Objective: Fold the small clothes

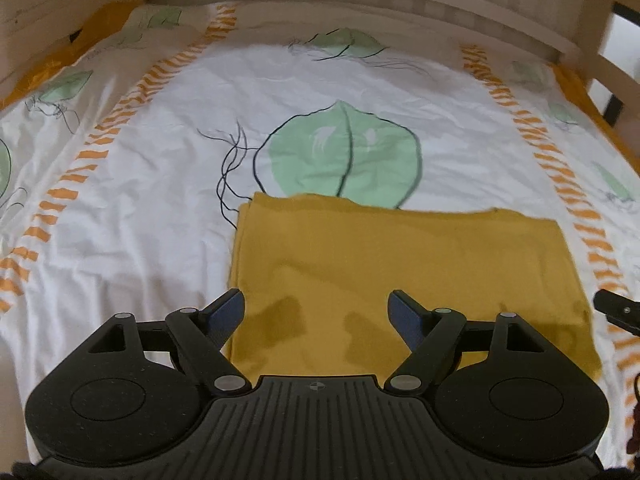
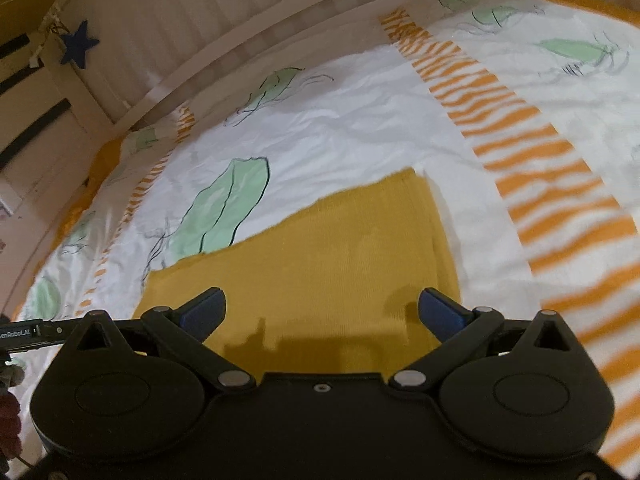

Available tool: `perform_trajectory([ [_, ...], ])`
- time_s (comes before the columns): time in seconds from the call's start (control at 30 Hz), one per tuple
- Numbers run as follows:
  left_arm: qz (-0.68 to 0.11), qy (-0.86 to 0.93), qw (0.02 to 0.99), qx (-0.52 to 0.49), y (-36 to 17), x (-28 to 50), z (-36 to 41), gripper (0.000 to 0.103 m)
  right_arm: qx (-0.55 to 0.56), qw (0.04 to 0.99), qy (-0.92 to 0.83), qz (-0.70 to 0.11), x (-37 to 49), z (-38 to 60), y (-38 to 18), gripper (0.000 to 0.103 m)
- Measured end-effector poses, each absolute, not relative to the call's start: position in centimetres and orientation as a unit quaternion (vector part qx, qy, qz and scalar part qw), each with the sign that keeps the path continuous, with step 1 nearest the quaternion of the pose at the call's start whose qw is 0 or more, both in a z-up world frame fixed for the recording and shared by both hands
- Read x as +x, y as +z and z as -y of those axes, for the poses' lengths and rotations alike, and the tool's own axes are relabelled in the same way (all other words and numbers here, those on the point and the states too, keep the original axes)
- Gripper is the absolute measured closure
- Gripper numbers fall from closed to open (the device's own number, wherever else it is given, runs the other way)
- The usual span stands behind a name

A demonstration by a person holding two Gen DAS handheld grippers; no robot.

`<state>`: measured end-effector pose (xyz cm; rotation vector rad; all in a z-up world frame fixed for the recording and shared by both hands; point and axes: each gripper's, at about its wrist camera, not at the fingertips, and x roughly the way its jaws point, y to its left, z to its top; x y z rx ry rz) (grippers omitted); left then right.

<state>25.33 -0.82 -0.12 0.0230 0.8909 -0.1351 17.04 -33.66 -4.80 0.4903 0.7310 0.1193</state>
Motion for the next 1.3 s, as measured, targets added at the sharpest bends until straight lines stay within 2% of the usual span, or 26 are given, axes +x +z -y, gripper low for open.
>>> perform_trajectory([
  [0.23,-0.444,-0.106,0.89,-0.013,-1.3,19.5,1.0,0.025,0.257,0.884,0.078,-0.384,12.3,34.5,-5.7,0.0],
  [0.4,-0.445,-0.088,0.891,-0.006,-3.5,18.1,1.1,0.026,0.279,0.868,0.066,-0.405,12.2,35.8,-7.4,0.0],
  [0.63,-0.448,-0.069,0.891,-0.008,-4.7,19.2,1.3,0.026,0.309,0.848,0.069,-0.424,15.0,37.3,-10.5,0.0],
  [1.0,-0.46,-0.067,0.886,-0.01,-6.0,21.2,2.7,0.026,0.371,0.845,0.099,-0.371,18.3,39.0,-12.0,0.0],
  [1.3,-0.457,-0.065,0.887,-0.002,-6.9,26.5,6.2,0.026,0.371,0.847,0.115,-0.364,18.9,39.2,-12.1,0.0],
])
